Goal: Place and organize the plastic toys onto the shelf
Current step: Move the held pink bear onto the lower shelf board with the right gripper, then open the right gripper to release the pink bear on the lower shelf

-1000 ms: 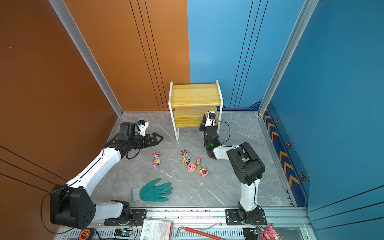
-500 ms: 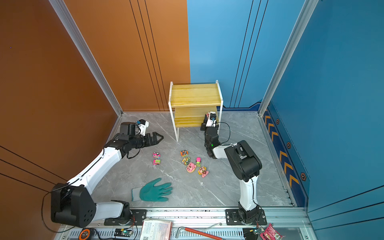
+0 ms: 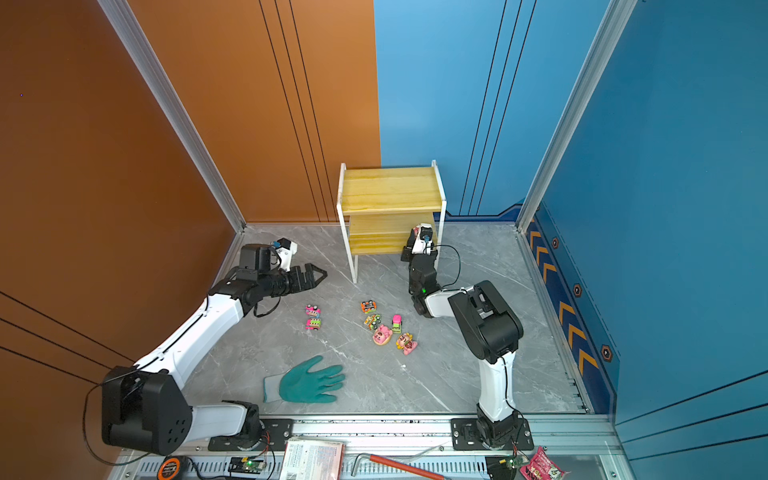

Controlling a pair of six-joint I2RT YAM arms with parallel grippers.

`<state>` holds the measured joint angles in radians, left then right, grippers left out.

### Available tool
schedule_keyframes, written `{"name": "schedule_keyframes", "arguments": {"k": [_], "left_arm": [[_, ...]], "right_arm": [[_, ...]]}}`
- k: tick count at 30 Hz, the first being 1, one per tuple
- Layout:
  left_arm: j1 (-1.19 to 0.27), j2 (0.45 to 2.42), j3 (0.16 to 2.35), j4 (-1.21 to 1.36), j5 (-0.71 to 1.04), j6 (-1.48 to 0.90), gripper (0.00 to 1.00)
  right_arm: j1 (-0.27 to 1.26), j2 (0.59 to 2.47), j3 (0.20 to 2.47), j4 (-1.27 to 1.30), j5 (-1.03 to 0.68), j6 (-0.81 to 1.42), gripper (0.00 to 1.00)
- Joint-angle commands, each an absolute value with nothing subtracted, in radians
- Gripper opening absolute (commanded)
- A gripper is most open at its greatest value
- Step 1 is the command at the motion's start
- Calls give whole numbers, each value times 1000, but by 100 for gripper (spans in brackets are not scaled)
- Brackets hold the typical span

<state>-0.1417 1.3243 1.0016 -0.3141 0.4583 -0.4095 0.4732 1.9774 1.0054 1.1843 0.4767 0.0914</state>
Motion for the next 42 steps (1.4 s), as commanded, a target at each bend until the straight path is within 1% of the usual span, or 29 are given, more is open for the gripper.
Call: {"name": "schedule_keyframes", "arguments": {"k": [1, 9, 19, 28, 34, 42], "left_arm": [[-131, 1331, 990, -308, 483, -408, 99], [-132, 1328, 990, -307, 484, -408, 99], [-130, 1323, 988, -307, 485, -407, 99], [-129, 1319, 986, -304, 487, -410, 99], [-121, 1315, 983, -302, 483, -410, 100], [-114, 1310, 978, -298, 482, -410, 100]], "right_arm": [[482, 1998, 1012, 1227, 501, 66, 41], [485, 1992, 999, 1229, 506, 59, 48], [485, 1974, 997, 1214, 511, 52, 53], [483, 1924, 980, 1187, 505, 51, 61], [484, 1891, 956, 1178, 495, 55, 64], [505, 1848, 913, 1161, 494, 54, 64]]}}
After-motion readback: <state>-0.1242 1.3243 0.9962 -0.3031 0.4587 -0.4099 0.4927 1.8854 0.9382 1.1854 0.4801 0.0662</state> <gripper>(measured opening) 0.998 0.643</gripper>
